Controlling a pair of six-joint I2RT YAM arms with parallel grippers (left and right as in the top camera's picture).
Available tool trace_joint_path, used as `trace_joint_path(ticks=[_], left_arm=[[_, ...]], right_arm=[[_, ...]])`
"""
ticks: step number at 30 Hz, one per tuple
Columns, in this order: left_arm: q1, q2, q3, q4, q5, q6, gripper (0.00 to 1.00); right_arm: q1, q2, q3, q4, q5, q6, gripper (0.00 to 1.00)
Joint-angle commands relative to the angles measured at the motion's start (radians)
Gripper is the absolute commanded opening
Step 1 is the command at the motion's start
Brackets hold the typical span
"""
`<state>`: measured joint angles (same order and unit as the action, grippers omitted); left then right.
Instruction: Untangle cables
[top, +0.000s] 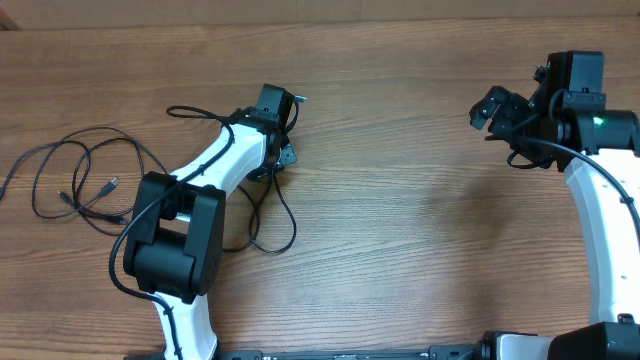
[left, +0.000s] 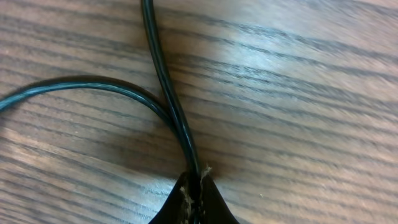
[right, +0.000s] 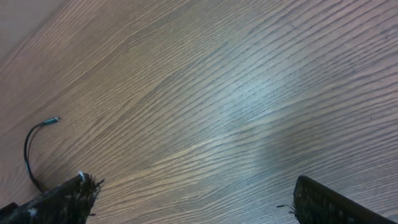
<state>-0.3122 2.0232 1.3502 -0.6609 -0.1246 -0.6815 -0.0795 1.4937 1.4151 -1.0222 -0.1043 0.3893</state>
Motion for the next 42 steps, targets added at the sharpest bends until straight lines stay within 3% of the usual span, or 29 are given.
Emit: trace_joint_path(ticks=[1, 3, 4, 6, 11, 17, 20, 22, 34, 38, 40, 42], left_arm=[[-0.003, -0.207, 0.076, -0.042, -0.058, 0.172, 0.04], [-0.001, -0.318, 0.077, -0.027, -0.121, 0.299, 0.04], [0.005, -0.385, 0.077, 0.015, -0.196, 0.440, 0.04], [0.013, -0.439, 0.077, 0.061, -0.243, 0.544, 0.04], [0.081, -0.492, 0.077, 0.079, -0.302, 0.547, 0.04], [0.324, -0.492, 0.077, 0.145, -0.331, 0.554, 0.04], [0.441, -0.492, 0.077, 0.158, -0.332, 0.690, 0.04], [0.475, -0.485, 0.076, 0.132, -0.336, 0.712, 0.04], [0.647, -0.314, 0.076, -0.043, -0.333, 0.616, 0.04], [0.632, -0.340, 0.080, -0.042, -0.166, 0.579, 0.04], [0.608, -0.386, 0.080, -0.013, 0.091, 0.577, 0.04], [0.568, -0.436, 0.080, 0.039, 0.470, 0.577, 0.04]], right_arm=[[-0.002, -0.005, -0.001, 0.002, -0.001, 0.004, 1.00], [-0.002, -0.005, -0.001, 0.002, -0.001, 0.004, 1.00], [-0.002, -0.005, -0.001, 0.002, -0.001, 0.004, 1.00], [-0.002, -0.005, -0.001, 0.002, -0.001, 0.004, 1.00], [-0.002, -0.005, -0.001, 0.002, -0.001, 0.004, 1.00], [-0.002, -0.005, -0.001, 0.002, -0.001, 0.004, 1.00], [-0.002, -0.005, -0.001, 0.002, -0.001, 0.004, 1.00], [-0.002, -0.005, -0.001, 0.002, -0.001, 0.004, 1.00], [-0.002, -0.005, -0.001, 0.002, -0.001, 0.004, 1.00], [-0.002, -0.005, -0.001, 0.002, -0.001, 0.004, 1.00], [-0.002, -0.005, -0.001, 0.002, -0.001, 0.004, 1.00], [-0.002, -0.005, -0.001, 0.002, -0.001, 0.004, 1.00]])
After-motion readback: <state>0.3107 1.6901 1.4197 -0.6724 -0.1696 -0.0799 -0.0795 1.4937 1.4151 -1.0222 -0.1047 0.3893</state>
